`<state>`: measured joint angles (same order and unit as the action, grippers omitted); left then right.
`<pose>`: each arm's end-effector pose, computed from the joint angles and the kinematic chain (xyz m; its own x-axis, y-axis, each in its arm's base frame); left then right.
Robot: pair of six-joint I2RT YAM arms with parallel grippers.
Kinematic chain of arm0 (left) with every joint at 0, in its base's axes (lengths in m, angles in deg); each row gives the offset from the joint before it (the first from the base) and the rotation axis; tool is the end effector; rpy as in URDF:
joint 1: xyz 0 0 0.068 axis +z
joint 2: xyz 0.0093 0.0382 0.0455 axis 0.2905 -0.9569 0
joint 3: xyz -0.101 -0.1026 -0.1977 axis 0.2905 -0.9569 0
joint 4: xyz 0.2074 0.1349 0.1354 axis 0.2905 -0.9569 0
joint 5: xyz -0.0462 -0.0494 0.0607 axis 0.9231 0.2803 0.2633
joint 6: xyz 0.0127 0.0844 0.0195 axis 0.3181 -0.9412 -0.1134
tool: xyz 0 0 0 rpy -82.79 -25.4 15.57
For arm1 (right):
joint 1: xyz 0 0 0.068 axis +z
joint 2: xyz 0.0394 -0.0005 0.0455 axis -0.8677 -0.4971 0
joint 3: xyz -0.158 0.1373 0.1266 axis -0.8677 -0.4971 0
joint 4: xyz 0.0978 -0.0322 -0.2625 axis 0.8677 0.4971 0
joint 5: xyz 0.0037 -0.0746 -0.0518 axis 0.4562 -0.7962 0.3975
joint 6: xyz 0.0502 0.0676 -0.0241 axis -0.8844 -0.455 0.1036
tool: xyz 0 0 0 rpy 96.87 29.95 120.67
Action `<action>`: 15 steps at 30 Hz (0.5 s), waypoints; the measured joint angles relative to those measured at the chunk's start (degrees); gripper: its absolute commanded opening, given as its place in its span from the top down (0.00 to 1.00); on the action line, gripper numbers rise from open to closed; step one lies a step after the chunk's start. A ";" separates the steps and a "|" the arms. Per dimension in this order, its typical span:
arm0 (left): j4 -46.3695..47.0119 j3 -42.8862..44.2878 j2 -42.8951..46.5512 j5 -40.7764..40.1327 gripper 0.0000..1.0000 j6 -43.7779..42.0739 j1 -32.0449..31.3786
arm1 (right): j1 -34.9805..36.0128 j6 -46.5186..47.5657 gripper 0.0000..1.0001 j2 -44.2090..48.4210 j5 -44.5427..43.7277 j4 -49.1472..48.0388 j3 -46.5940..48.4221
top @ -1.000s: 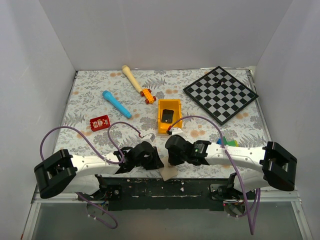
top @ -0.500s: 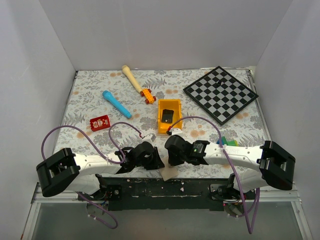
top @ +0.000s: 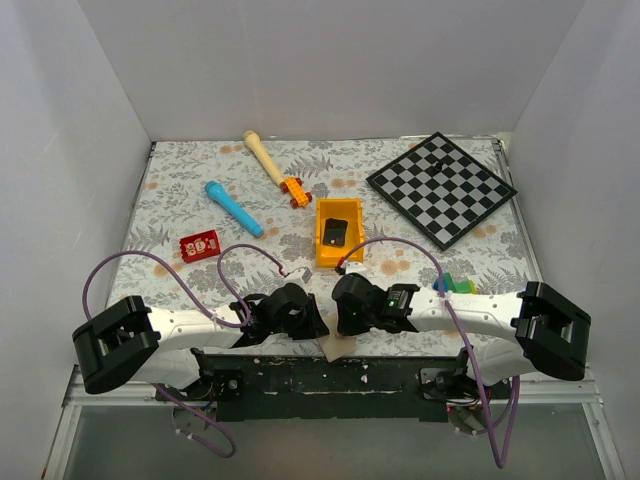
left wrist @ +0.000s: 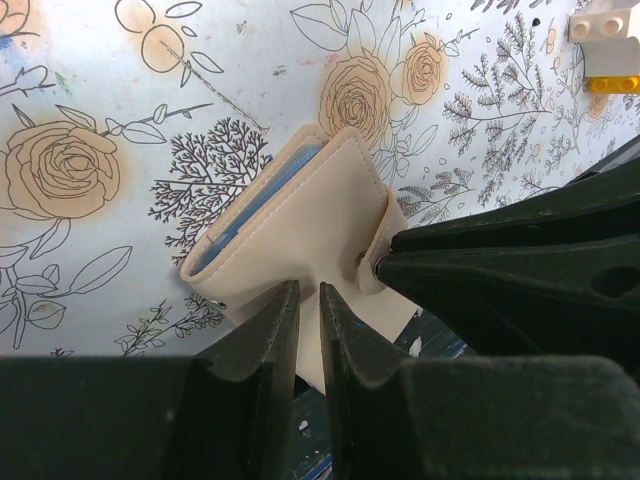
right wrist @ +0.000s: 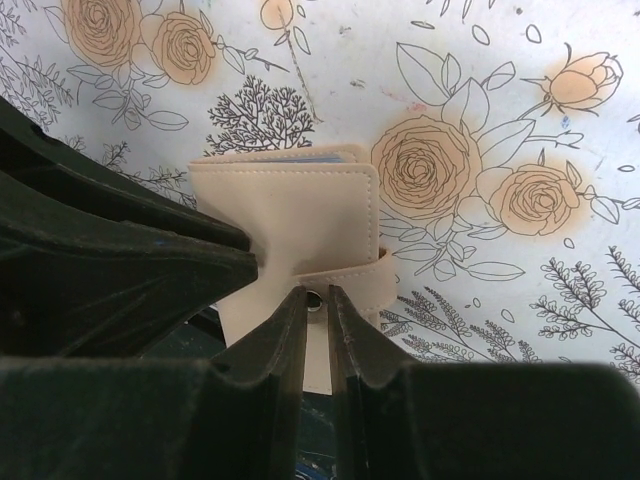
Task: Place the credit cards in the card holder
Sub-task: Close the card holder at the center of the board.
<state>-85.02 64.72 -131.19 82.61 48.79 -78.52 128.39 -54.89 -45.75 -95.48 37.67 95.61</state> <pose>0.1330 -0.2446 0.0656 -0.9277 -0.0858 -0.3633 0.1573 0.7928 -0.5888 0.1300 0.2820 0.1108 -0.8457 -0.1470 -0.5130 -0.3488 0.8799 0.3228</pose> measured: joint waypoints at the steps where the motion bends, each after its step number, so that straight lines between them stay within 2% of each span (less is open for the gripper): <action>1: 0.00 0.00 0.00 0.00 0.85 0.00 0.00 | 0.00 -0.13 0.78 0.00 0.15 -0.02 -0.13; 15: 0.42 -0.22 0.00 0.00 0.86 0.04 0.00 | 0.00 -1.01 0.78 -0.46 0.61 -0.42 -0.48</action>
<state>-84.60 64.51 -131.19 82.61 48.83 -78.52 128.39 -55.89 -46.21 -94.87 37.25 95.12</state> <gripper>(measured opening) 0.145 0.225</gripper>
